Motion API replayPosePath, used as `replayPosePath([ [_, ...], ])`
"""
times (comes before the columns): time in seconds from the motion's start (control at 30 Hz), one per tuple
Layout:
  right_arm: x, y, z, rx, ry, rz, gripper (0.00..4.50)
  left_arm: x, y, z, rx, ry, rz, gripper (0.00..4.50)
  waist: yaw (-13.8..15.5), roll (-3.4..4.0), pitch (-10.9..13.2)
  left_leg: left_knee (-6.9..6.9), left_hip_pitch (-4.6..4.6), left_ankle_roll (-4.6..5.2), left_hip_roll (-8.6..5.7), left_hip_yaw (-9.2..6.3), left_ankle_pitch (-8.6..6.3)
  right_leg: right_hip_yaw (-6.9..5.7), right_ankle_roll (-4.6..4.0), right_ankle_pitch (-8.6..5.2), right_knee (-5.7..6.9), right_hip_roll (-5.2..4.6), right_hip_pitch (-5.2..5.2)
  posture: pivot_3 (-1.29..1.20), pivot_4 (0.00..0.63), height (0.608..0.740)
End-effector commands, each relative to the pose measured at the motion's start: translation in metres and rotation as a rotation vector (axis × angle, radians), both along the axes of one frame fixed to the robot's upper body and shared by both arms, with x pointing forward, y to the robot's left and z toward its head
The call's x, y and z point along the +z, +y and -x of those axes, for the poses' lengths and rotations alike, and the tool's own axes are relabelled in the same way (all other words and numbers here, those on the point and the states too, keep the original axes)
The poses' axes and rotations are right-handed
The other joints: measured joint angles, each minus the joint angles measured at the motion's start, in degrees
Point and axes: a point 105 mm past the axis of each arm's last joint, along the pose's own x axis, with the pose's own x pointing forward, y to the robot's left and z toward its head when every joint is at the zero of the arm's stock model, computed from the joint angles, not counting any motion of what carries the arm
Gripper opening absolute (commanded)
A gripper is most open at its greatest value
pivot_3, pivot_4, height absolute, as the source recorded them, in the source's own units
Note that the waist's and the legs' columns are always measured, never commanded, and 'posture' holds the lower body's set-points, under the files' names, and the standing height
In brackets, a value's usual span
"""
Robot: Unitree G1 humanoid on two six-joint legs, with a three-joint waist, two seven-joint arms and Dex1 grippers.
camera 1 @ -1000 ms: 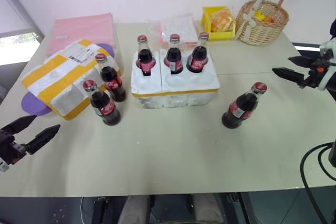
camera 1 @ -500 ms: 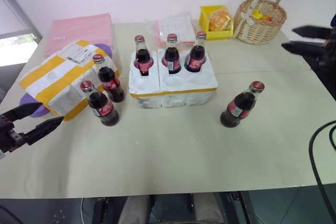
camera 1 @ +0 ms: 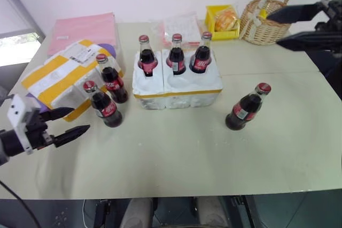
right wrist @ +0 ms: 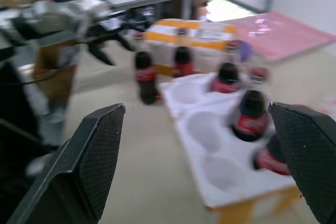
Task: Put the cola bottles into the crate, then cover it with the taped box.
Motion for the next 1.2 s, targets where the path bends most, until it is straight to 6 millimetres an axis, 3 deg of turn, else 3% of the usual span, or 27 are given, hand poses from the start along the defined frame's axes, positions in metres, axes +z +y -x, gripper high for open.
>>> replayPosePath([
  [0.03,0.017,0.01,0.023,0.089,-0.048,-0.015,4.5,-0.001,-0.004,-0.007,-0.014,-0.033,-0.016,4.44,0.0,0.0,0.0,0.02,0.0,0.0,0.0,0.01,0.0,0.01,0.0,0.0,0.01,0.0,0.0,0.0,0.15,0.738],
  [0.37,0.016,0.034,0.036,0.202,-0.033,0.004,4.5,-0.006,-0.021,-0.035,-0.032,-0.072,0.04,4.44,0.0,-0.02,0.0,0.09,-0.01,0.01,0.01,0.03,0.01,0.04,0.19,0.13,0.1,0.05,-0.06,0.0,0.15,0.738],
  [0.6,0.012,0.037,0.033,0.195,-0.027,-0.006,4.5,-0.01,-0.032,-0.056,-0.016,-0.095,0.094,4.44,0.2,-0.03,0.0,0.16,-0.05,0.01,0.0,0.03,0.01,0.05,0.2,0.14,0.11,0.06,-0.07,0.0,0.15,0.738],
  [0.73,0.009,0.036,0.033,0.183,-0.028,-0.01,4.5,-0.008,-0.04,-0.058,-0.044,-0.089,0.144,4.44,0.2,-0.04,0.0,0.19,-0.05,0.01,0.0,0.02,0.01,0.05,0.2,0.14,0.12,0.08,-0.07,0.0,0.15,0.738],
  [0.83,0.007,0.033,0.033,0.174,-0.028,-0.017,4.5,-0.005,-0.041,-0.053,-0.071,-0.077,0.158,3.68,0.1,-0.04,0.0,0.2,-0.05,0.01,0.0,0.02,0.01,0.05,0.21,0.14,0.13,0.08,-0.07,0.0,0.15,0.738],
  [0.9,0.006,0.031,0.033,0.169,-0.027,-0.024,4.5,-0.003,-0.039,-0.05,-0.077,-0.068,0.147,2.76,0.0,-0.04,0.0,0.2,-0.05,0.01,0.01,0.02,0.01,0.05,0.2,0.14,0.14,0.08,-0.07,0.0,0.15,0.738],
  [1.2,0.0,0.025,0.027,0.151,-0.025,-0.049,4.5,0.023,-0.052,-0.035,-0.201,-0.048,0.09,2.72,-0.1,-0.1,0.0,0.2,-0.06,0.01,0.04,0.07,0.01,0.13,0.2,0.14,0.13,0.13,-0.1,0.0,0.15,0.738],
])
